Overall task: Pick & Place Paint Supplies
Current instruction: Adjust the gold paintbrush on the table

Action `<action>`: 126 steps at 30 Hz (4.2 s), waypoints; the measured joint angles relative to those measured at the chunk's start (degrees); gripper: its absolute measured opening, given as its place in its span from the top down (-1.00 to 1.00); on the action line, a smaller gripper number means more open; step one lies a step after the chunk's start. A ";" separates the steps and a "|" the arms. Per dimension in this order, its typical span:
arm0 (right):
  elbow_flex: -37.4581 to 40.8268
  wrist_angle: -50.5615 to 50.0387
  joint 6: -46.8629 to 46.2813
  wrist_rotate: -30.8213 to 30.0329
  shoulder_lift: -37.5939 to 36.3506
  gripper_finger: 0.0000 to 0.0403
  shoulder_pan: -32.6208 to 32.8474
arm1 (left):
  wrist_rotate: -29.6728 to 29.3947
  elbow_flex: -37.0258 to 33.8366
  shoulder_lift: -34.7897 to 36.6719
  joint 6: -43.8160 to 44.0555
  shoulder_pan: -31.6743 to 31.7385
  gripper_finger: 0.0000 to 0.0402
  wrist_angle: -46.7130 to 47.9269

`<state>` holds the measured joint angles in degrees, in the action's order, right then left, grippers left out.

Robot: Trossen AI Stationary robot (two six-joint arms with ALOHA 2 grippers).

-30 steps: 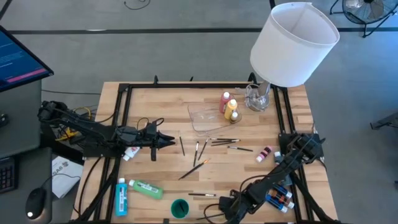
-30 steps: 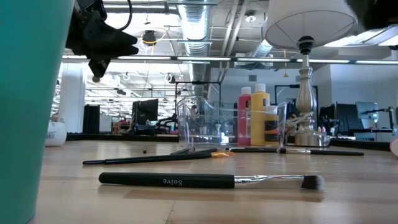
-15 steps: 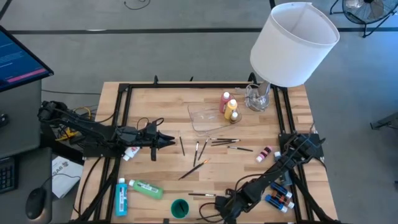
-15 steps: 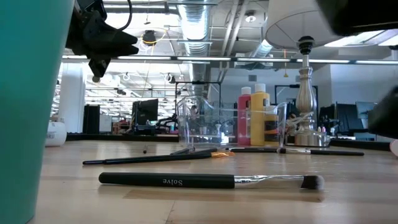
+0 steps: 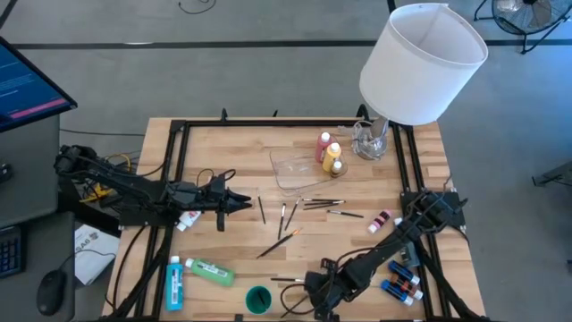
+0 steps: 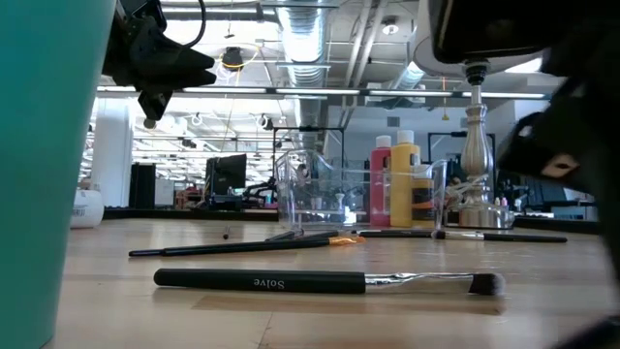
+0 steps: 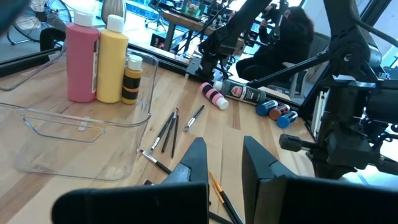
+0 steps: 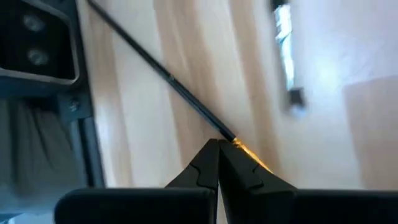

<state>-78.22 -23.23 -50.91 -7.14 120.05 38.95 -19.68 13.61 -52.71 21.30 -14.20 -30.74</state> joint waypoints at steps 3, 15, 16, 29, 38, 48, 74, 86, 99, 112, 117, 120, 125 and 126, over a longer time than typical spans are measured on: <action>0.00 -0.13 0.54 -1.94 0.00 1.00 -0.94 | 0.01 0.00 0.01 0.00 0.00 1.00 0.00; 0.04 -2.25 1.52 -8.65 0.04 1.00 -4.21 | 0.00 0.00 -0.01 0.00 0.00 1.00 -0.15; 0.03 -2.57 1.54 -9.21 0.04 1.00 -4.48 | 0.00 0.00 -0.01 0.00 0.00 1.00 -0.13; 0.09 -3.92 4.14 -14.85 0.11 1.00 -8.21 | 0.02 0.00 0.00 0.00 0.02 1.00 -0.20; 0.07 -2.66 5.02 -15.66 0.11 1.00 -10.09 | 0.02 0.00 -0.01 -0.01 0.02 1.00 -0.20; -0.87 -3.73 3.45 -18.35 -0.11 1.00 -7.85 | 0.02 0.00 0.01 -0.02 0.02 1.00 -0.18; -6.59 -9.35 -0.81 -13.48 0.76 1.00 -3.88 | 0.02 0.00 0.00 -0.02 0.01 1.00 -0.15; -6.58 -15.70 -4.22 -13.88 0.72 1.00 -2.90 | 0.02 0.00 0.01 -0.02 0.01 1.00 -0.15; -6.63 -13.49 -2.94 -12.28 3.43 1.00 -4.14 | 0.01 0.00 -0.02 -0.03 0.01 1.00 -0.17; -6.47 -1.44 4.60 -14.29 4.17 1.00 -7.08 | 0.00 0.00 -0.02 -0.04 0.02 1.00 -0.15; -6.47 -0.92 5.87 -14.11 4.17 1.00 -7.31 | 0.00 0.00 -0.02 -0.04 0.02 1.00 -0.15; -6.47 -0.40 6.50 -14.11 4.15 1.00 -7.10 | 0.02 0.00 -0.02 -0.04 0.02 1.00 -0.15; -6.49 4.09 8.69 -12.81 4.08 1.00 -5.82 | 0.02 0.00 -0.02 -0.34 0.02 1.00 -0.15; -6.50 5.46 9.49 -11.77 4.04 1.00 -5.47 | 0.01 0.00 -0.02 -0.40 0.02 1.00 -0.15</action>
<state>-84.71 -17.76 -41.41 -18.91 124.09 33.48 -19.68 13.61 -52.73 20.90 -14.18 -30.89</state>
